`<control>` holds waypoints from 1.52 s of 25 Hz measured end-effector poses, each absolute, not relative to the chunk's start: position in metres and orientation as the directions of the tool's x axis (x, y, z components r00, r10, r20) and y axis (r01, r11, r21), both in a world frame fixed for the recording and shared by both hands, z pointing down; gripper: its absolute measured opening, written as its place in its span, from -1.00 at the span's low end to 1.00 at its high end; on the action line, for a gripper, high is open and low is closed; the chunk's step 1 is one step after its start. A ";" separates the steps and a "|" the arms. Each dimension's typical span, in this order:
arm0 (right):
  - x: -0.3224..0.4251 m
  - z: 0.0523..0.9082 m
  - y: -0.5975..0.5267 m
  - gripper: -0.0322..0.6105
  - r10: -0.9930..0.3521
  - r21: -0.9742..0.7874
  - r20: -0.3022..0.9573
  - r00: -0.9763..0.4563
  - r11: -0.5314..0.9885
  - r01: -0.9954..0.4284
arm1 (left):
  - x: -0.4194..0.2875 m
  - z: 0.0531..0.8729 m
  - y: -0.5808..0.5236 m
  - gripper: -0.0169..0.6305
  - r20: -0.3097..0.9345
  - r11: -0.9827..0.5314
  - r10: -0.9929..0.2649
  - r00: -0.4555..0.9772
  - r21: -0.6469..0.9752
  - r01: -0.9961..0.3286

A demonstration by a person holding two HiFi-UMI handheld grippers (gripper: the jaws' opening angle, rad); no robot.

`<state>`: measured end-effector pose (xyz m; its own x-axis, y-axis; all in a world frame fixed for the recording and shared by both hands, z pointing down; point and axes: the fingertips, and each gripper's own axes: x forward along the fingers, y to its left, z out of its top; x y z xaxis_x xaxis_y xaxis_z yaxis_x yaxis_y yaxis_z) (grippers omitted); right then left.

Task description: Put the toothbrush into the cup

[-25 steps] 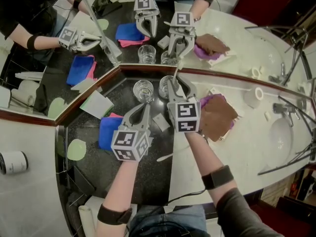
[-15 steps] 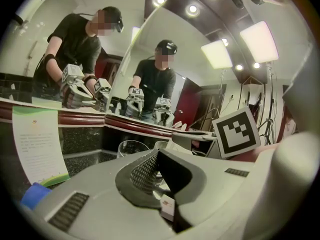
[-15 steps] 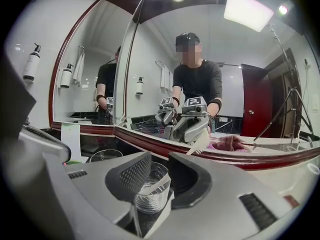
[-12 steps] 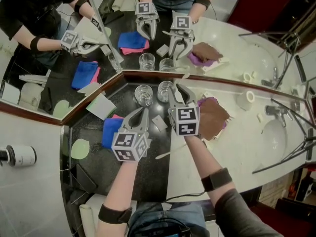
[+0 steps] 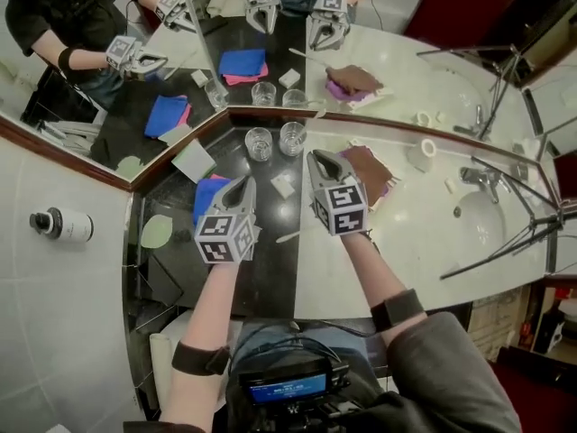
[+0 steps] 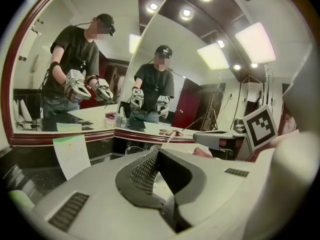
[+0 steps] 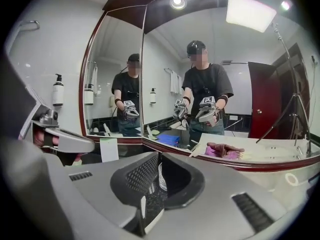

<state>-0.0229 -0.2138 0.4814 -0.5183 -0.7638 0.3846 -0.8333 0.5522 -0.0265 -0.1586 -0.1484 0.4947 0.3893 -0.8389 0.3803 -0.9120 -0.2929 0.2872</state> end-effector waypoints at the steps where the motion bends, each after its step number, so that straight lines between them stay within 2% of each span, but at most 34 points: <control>1: -0.020 0.476 -0.206 -0.81 -0.758 -0.027 0.386 -0.525 0.560 -0.828 | -0.158 0.492 -0.143 -0.95 0.384 -0.292 -0.838 0.388 0.285 -0.913; 18: 0.029 0.454 -0.089 -0.85 -0.684 -0.069 0.411 -0.603 0.637 -0.768 | -0.119 0.467 -0.064 -0.95 0.405 -0.364 -0.805 0.433 0.241 -0.900; 33: 0.054 0.469 -0.072 -0.85 -0.663 -0.121 0.423 -0.618 0.635 -0.763 | -0.109 0.468 -0.049 -0.95 0.399 -0.332 -0.822 0.407 0.246 -0.911; 38: 0.071 0.479 -0.068 -0.85 -0.664 -0.136 0.438 -0.606 0.617 -0.775 | -0.091 0.486 -0.049 -0.95 0.445 -0.359 -0.785 0.430 0.237 -0.903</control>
